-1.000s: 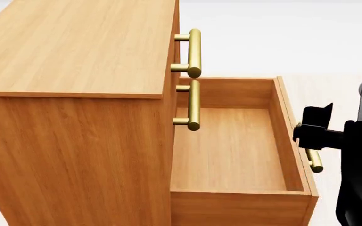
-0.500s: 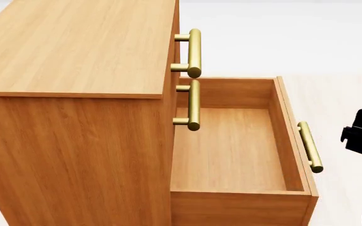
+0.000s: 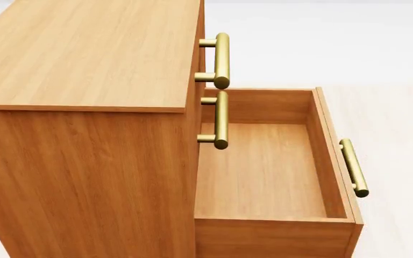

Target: Put the bowl in the bottom drawer of the cabinet and close it.

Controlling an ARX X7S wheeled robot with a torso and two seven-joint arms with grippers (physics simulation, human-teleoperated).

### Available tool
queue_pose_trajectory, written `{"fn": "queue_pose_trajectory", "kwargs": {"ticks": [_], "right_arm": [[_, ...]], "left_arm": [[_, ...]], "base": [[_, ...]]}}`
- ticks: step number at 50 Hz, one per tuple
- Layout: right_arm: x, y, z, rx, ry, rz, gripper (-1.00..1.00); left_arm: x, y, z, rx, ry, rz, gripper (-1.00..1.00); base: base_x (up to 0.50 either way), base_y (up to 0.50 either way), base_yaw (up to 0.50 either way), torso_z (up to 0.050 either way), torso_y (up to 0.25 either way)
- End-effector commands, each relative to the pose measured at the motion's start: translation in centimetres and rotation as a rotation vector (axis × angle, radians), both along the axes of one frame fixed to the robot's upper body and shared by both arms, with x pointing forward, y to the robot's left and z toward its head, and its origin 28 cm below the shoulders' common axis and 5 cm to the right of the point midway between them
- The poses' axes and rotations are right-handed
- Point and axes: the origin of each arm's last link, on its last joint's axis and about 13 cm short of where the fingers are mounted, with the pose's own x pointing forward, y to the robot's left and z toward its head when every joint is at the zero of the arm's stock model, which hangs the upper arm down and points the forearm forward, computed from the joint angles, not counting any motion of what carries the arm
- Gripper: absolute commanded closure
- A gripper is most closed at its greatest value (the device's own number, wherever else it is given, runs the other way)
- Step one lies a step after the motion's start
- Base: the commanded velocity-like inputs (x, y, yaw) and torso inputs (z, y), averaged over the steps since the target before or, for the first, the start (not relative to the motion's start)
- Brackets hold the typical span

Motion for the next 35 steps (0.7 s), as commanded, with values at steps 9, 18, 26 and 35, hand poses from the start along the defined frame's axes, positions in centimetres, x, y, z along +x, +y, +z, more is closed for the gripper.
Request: {"fn": "queue_pose_trajectory", "kwargs": {"ticks": [9, 18, 26, 35], "right_arm": [[0.0, -1.2, -1.4, 0.050, 0.008, -0.158, -1.00], [0.1, -1.8, -2.5, 0.028, 0.048, -0.225, -1.00], [-0.1, -2.3, -3.2, 0.045, 0.062, -0.273, -1.00], [-0.5, -2.6, -3.5, 0.079, 0.107, -0.298, -1.00]], "left_arm": [[-0.1, 0.0, 0.0, 0.000, 0.000, 0.001, -1.00], [-0.1, 0.0, 0.0, -0.001, -0.003, 0.000, -1.00], [-0.1, 0.0, 0.0, -0.001, -0.004, 0.000, -1.00], [-0.1, 0.0, 0.0, -0.004, -0.005, 0.000, -1.00]], "base": [[0.00, 0.00, 0.00, 0.000, 0.000], [0.00, 0.00, 0.00, 0.000, 0.000], [0.00, 0.00, 0.00, 0.000, 0.000], [0.00, 0.00, 0.00, 0.000, 0.000]]}}
